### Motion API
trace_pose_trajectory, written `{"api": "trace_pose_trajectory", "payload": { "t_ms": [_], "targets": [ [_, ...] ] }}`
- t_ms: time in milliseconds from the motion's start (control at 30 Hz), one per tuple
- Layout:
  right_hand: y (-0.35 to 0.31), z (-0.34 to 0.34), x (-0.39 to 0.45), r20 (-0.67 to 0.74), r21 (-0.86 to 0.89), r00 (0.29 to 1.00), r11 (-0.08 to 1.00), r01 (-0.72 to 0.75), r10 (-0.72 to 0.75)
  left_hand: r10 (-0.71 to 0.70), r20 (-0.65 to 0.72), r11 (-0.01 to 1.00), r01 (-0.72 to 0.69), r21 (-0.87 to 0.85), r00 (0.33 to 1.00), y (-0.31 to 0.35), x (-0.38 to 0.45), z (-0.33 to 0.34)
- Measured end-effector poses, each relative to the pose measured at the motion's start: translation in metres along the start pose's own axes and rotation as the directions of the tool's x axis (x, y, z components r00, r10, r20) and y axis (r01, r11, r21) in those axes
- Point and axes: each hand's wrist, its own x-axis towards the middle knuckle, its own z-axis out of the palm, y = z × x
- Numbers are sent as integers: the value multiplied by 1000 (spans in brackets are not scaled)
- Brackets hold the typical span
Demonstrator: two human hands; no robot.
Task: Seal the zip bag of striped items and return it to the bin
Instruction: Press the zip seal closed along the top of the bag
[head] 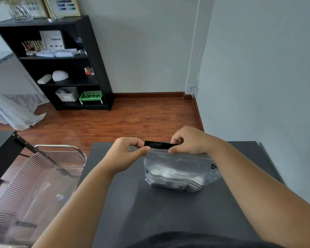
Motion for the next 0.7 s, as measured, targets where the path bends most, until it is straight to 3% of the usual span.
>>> {"api": "trace_pose_trajectory", "payload": {
  "t_ms": [133,267,467,700],
  "targets": [
    [0,-1,-2,-44,15,998,999,52,-52,-30,64,997,34,-67,997,4,-1,7],
    [1,0,-4,-53,51,997,997,61,-58,6,29,997,-4,-75,1000,3,-1,15],
    [-5,1,-2,71,74,997,997,28,-33,47,15,998,-46,-35,999,7,-1,19],
    [-1,-2,0,89,55,996,998,19,-24,12,21,999,-11,-46,1000,8,0,18]
  ]
}}
